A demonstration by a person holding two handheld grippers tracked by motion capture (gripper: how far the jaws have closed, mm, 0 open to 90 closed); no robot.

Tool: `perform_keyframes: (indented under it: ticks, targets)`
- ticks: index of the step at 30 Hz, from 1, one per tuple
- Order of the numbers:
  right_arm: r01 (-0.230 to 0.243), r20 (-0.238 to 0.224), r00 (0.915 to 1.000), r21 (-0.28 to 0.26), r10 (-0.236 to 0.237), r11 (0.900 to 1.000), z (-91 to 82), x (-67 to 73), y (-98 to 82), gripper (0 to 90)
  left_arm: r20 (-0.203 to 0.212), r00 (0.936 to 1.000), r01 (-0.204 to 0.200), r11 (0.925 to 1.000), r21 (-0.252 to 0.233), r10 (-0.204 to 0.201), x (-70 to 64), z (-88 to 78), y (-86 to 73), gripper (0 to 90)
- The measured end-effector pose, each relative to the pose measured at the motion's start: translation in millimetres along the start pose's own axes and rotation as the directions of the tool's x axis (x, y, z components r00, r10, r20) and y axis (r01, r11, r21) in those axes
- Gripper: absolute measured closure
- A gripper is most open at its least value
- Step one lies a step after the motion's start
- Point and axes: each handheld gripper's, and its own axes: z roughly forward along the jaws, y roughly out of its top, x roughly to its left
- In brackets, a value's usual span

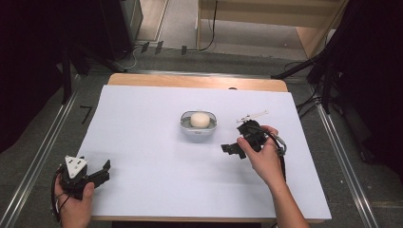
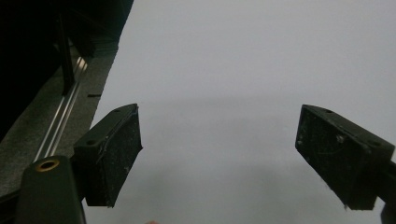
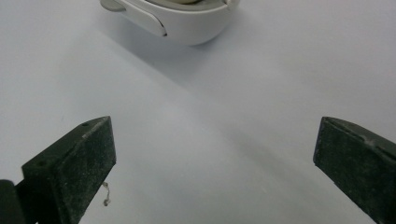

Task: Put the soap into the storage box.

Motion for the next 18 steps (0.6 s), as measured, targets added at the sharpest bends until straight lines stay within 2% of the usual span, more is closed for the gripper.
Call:
perform_keyframes:
  ticks: [9,13,18]
  targets:
    - [-0.031,0.006,0.9995,-0.043,0.032,0.999,-11.4,-19.6,-30.4,0.0,-0.005,1.0000,0.000,1.0000,0.004,0.000,-0.6,0.3,0.1,15.3]
    - [-0.027,0.024,0.9993,-0.058,0.028,0.998,-14.0,-22.6,-41.6,0.0,-0.006,1.0000,-0.001,1.0000,0.003,0.001,-0.7,0.3,0.1,15.3]
    - [-0.035,0.022,0.9991,-0.074,0.037,0.997,-16.8,-26.6,-52.9,0.0,-0.007,1.0000,-0.001,1.0000,0.004,0.001,-0.9,0.3,0.1,15.3]
